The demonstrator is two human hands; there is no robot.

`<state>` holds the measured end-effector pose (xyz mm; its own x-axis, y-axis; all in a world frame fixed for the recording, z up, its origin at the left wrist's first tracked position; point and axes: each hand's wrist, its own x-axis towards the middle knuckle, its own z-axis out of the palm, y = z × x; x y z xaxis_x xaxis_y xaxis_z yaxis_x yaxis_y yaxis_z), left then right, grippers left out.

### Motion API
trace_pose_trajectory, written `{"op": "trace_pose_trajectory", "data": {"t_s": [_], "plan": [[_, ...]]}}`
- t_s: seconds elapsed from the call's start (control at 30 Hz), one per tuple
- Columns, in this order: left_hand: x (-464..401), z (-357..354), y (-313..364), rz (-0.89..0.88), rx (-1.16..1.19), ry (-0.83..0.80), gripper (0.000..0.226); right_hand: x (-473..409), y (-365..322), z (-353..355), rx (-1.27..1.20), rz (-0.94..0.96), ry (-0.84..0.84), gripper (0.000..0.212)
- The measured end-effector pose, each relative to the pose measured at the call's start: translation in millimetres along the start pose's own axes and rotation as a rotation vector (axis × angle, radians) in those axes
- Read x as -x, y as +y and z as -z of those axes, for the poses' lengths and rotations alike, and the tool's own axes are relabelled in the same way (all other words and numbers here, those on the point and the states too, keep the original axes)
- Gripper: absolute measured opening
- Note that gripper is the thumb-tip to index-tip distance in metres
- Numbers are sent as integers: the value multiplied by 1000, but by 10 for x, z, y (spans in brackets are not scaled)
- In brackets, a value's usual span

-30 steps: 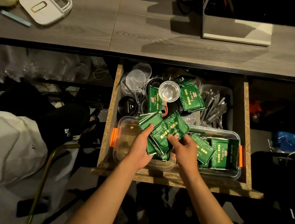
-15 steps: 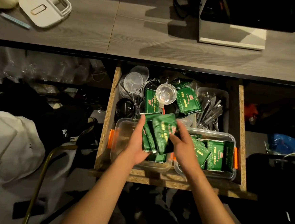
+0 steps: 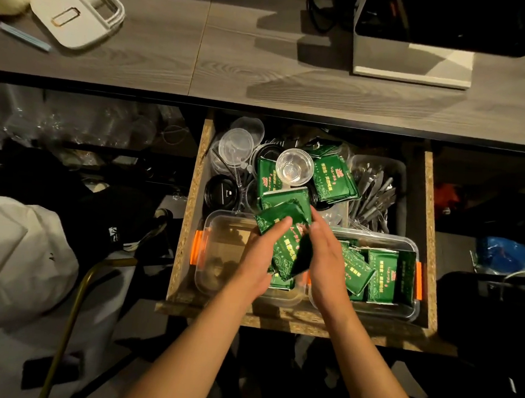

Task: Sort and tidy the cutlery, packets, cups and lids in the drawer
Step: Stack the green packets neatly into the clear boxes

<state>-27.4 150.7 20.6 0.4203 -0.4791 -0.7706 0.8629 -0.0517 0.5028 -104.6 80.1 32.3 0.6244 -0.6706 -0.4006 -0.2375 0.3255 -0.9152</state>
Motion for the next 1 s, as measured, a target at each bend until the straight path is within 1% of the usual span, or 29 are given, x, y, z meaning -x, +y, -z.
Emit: {"op": "trace_pose_trajectory", "data": {"t_s": [0.07, 0.17, 0.2, 0.3, 0.33, 0.4, 0.47, 0.5, 0.53, 0.57, 0.6, 0.67, 0.73, 0.8, 0.87, 0.9, 0.93, 1.0], "plan": [[8, -47, -28, -1, 46, -19, 54, -34, -41, -58, 24, -2, 8, 31], [91, -118, -14, -55, 133, -15, 20, -56, -121, -88, 88, 21, 75, 24], [123, -127, -1, -64, 162, -30, 20, -51, -144, -93, 123, 36, 69, 22], [218, -158, 105, -161, 265, -81, 40, -9, -198, -136, 197, 64, -1, 24], [253, -165, 150, -202, 299, -109, 43, 9, -240, -155, 181, 57, -28, 26], [341, -178, 239, -286, 351, -161, 40, 34, -354, -190, 115, 25, -33, 32], [366, -171, 302, -333, 360, -201, 53, 80, -480, -225, 33, -16, 1, 37], [386, -183, 350, -370, 348, -193, 48, 114, -528, -246, -28, -34, 41, 34], [411, -195, 400, -415, 335, -152, 39, 162, -584, -266, -120, -68, 88, 28], [446, -221, 458, -457, 332, -115, 35, 213, -642, -289, -238, -121, 132, 24], [464, -244, 512, -481, 337, -82, 34, 257, -680, -311, -369, -189, 151, 24], [545, -321, 594, -557, 320, -56, 26, 333, -773, -353, -611, -331, 140, 34], [642, -396, 624, -644, 287, -68, 19, 375, -917, -407, -778, -415, 116, 40], [750, -452, 643, -708, 244, -117, 24, 382, -1029, -450, -822, -454, 124, 40], [792, -468, 657, -741, 172, -193, 41, 368, -1071, -487, -795, -492, 139, 38], [818, -479, 665, -753, 130, -231, 46, 355, -1066, -494, -784, -514, 148, 38], [833, -485, 670, -764, 102, -248, 44, 350, -1055, -500, -777, -538, 164, 40], [866, -494, 689, -743, 114, -243, 31, 359, -1050, -511, -764, -561, 176, 42]]}}
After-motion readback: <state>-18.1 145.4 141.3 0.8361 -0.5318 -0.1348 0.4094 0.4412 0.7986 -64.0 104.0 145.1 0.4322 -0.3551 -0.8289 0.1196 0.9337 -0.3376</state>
